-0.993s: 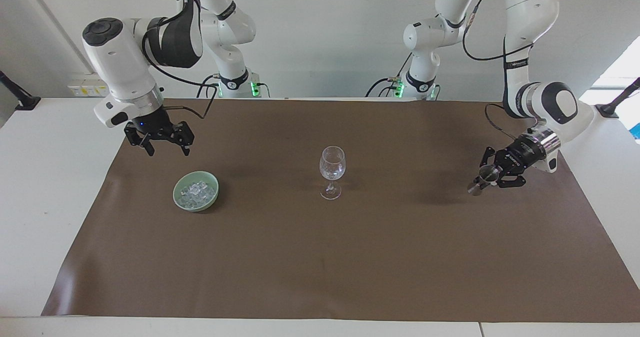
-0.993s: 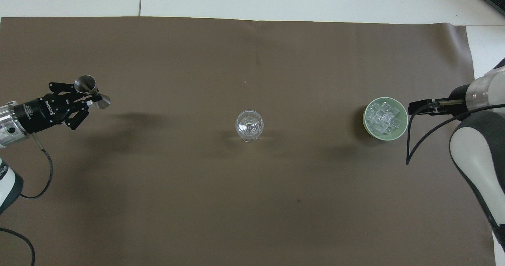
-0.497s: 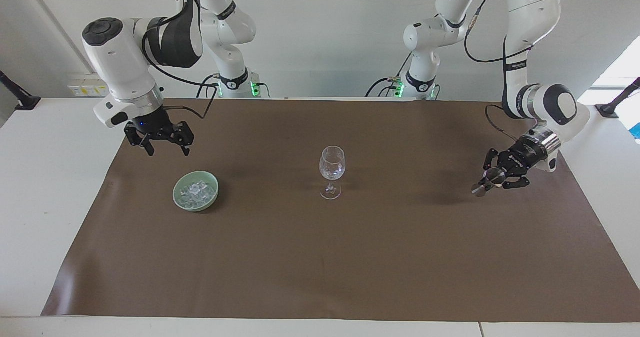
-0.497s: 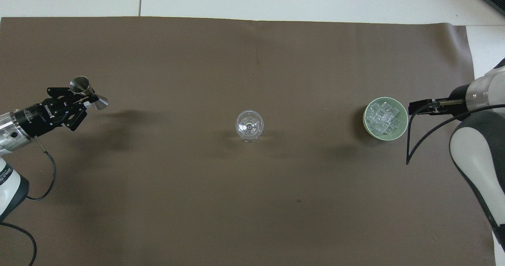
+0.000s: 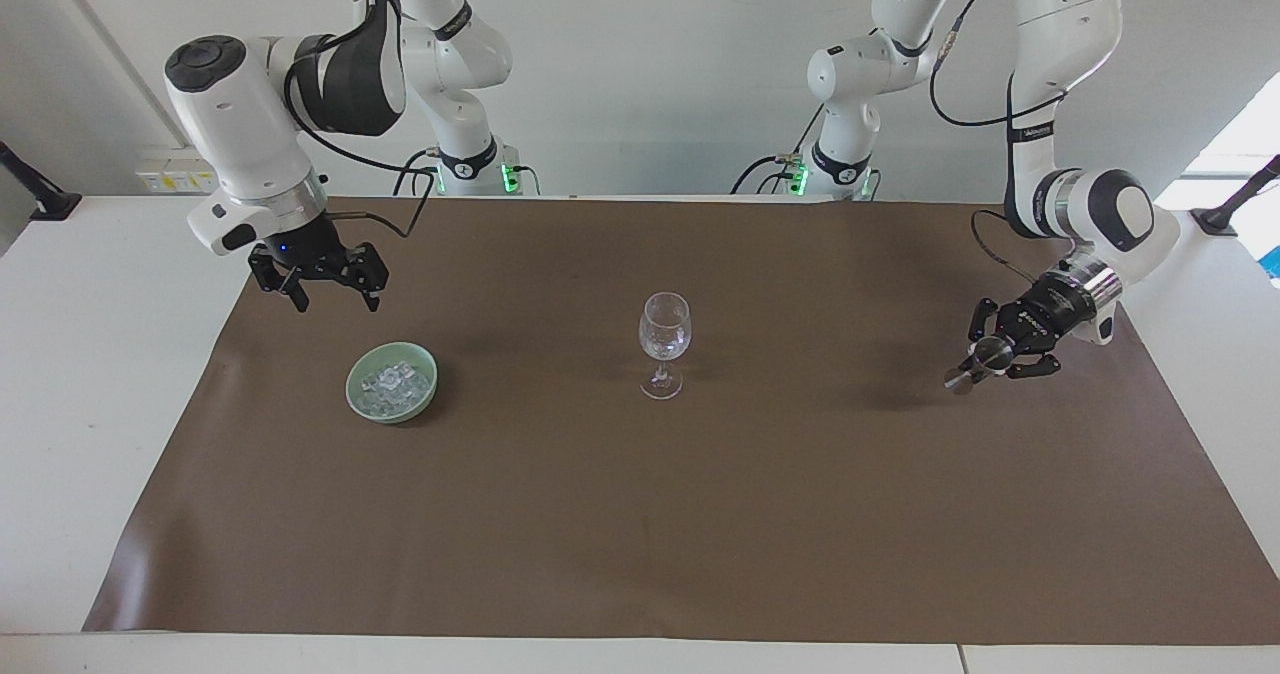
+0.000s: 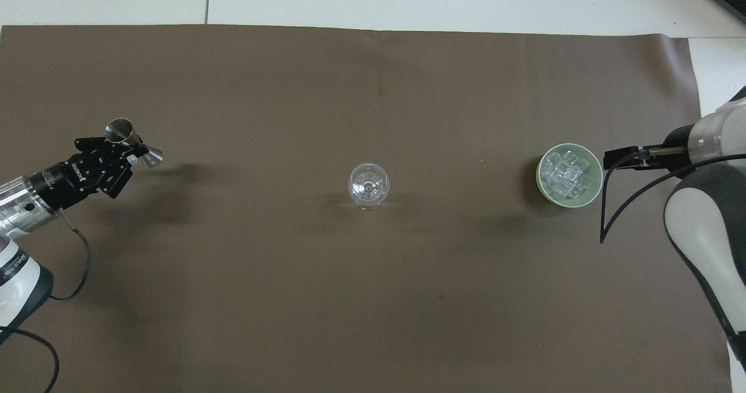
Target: Pour wine and add ice with both arms
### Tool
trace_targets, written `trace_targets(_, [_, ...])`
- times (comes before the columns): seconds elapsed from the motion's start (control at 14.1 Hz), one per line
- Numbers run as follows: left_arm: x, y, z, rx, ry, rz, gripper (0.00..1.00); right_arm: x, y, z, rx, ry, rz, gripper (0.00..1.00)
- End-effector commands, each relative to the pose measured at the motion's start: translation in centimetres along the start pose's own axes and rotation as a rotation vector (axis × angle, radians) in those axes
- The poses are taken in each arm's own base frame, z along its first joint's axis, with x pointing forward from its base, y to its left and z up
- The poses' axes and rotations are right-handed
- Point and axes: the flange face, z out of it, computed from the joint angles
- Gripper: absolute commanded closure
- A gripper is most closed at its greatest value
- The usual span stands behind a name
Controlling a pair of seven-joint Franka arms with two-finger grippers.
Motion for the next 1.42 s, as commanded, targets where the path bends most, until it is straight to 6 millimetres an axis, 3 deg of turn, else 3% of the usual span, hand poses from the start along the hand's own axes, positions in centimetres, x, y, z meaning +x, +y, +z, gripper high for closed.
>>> trace_targets(0.0, [1.8,-1.2,-0.6,-0.028,-0.024,0.046,1.00,-0.2,0.4,0.1,0.018,0.012,-0.016,0.00])
trace_targets(0.35, [3.9,-2.7,-0.4,-0.045,-0.040,0.066,1.00,-0.2,0.4,0.1,0.018,0.012,-0.016,0.00])
trace_targets(0.99, [6.3,-2.7,0.9,-0.060,-0.087,0.118,1.00,0.0,-0.1,0.1,0.018,0.022,-0.013,0.00])
trace_targets(1.35, [6.4,-2.7,0.7,-0.067,-0.080,0.131,1.00,1.6,-0.8,3.2,0.012,0.047,-0.021,0.00])
